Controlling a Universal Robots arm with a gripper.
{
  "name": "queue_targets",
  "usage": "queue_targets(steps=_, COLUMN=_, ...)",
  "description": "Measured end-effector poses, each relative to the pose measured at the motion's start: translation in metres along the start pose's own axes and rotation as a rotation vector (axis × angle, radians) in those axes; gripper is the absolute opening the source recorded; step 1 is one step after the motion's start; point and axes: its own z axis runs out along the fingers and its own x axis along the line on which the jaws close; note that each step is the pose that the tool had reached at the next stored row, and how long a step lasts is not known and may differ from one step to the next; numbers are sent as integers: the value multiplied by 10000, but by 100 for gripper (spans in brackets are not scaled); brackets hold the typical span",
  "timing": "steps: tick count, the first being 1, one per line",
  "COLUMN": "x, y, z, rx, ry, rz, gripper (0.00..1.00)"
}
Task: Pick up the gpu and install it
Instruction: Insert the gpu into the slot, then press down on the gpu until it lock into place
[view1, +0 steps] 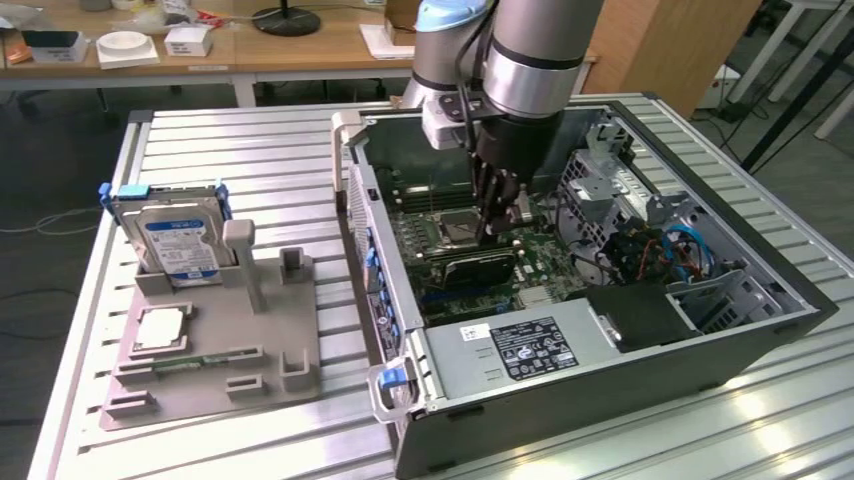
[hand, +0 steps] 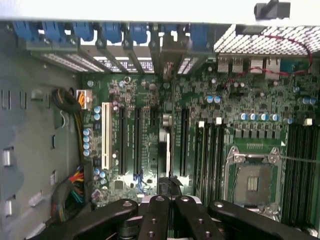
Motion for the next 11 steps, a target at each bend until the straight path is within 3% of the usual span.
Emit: queue_targets(steps=11, x=-1, y=-1, z=13, rx=1, ry=0, rz=1, gripper=11)
